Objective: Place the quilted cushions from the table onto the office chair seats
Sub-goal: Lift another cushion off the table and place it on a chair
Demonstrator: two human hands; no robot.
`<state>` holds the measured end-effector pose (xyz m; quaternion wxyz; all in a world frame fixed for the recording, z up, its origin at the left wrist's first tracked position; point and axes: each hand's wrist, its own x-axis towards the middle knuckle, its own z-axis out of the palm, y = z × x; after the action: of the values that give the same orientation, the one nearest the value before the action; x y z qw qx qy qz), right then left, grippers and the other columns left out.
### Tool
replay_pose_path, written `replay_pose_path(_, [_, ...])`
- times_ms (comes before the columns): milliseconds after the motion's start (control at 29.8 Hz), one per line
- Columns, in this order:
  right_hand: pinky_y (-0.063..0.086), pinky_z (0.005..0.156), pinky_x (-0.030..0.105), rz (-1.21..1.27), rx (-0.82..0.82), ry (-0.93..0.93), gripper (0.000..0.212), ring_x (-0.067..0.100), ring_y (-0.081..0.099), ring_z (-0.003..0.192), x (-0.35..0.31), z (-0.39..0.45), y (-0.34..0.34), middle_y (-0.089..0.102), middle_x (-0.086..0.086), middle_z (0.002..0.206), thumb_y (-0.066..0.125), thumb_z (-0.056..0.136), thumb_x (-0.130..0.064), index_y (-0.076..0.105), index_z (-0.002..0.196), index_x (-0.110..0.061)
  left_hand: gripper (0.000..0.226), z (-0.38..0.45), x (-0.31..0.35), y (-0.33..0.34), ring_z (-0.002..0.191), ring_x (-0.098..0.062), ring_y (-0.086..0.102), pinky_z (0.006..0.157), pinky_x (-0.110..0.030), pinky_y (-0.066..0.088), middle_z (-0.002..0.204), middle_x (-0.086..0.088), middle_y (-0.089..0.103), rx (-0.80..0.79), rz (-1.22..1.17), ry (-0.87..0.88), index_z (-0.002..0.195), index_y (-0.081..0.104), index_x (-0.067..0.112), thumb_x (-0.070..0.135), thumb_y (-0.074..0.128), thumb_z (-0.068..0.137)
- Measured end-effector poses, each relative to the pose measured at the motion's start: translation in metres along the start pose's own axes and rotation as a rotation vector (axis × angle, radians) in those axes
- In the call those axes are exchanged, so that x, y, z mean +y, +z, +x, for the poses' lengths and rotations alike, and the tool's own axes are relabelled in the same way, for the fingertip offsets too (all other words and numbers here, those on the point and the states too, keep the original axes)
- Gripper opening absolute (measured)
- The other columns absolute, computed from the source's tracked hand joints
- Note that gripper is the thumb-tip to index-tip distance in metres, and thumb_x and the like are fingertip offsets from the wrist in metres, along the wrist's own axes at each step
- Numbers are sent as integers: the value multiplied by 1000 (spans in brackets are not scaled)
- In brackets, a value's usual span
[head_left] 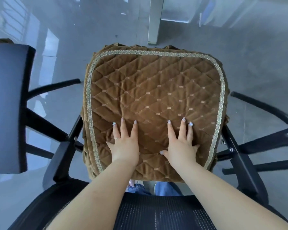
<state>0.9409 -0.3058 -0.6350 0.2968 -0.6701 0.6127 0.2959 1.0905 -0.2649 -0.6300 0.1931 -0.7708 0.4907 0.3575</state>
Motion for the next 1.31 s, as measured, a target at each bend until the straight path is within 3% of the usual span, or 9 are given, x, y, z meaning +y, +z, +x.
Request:
replay_pose_path(101, [31,107,59,59,2,-25,83,31,-12,146,3,-5,-19,-18,4,159,60,91,-31,3,150,-36,93,-2,-8,-15,148,-35,-9,113,-59,23,162,-7,-10,-18,-114,20,153,5,30,34,68,85])
replay_pose_path(168, [40,103,50,136,26,-25,58,32,23,142,6,-8,-38,19,8,157,55,94,-25,30,145,-29,80,-5,-9,-31,147,-34,14,116,-48,25,160,-11,19,-14,-315,16,151,26,22,41,67,84])
replay_pose_path(235, [48,95,43,237,45,-2,41,30,52,119,7,-15,-61,54,5,135,54,94,-27,47,134,-27,68,-13,-4,-50,132,-27,45,108,-38,38,143,-8,49,-11,-628,-26,143,42,16,40,67,85])
replay_pose_path(302, [52,89,39,355,82,17,35,26,60,107,10,-35,-87,63,1,122,57,92,-30,52,127,-27,58,-33,6,-77,110,-18,60,93,-31,48,125,-2,63,18,-861,-38,136,51,16,36,68,85])
replay_pose_path(403, [51,89,35,508,172,6,30,22,60,106,21,-88,-134,65,-2,120,58,92,-31,57,121,-25,50,-77,28,-124,96,-11,61,76,-21,45,114,4,67,70,-979,33,130,54,18,33,69,85])
replay_pose_path(571, [43,81,24,695,304,-13,29,18,60,108,61,-187,-197,65,-2,121,60,91,-29,61,119,-22,45,-155,67,-192,97,-17,66,83,-31,53,107,2,68,94,-1109,108,124,60,19,31,72,83])
replay_pose_path(772, [45,86,29,834,493,-24,26,22,58,111,141,-269,-254,64,1,122,57,93,-26,63,117,-18,43,-240,141,-238,99,-18,66,89,-32,54,109,-2,69,110,-1042,313,120,61,18,33,73,82])
replay_pose_path(974, [48,96,41,1026,535,-91,17,22,62,107,241,-290,-270,65,1,115,58,91,-27,63,106,-22,46,-301,236,-229,104,-17,63,98,-37,50,114,-2,66,146,-926,431,127,56,20,34,69,85])
replay_pose_path(1310, [47,97,40,914,501,-174,7,23,65,103,419,-320,-309,67,0,109,54,92,-28,58,86,-30,42,-368,381,-188,105,-19,65,93,-38,53,113,0,67,241,-1030,340,123,60,21,35,69,85])
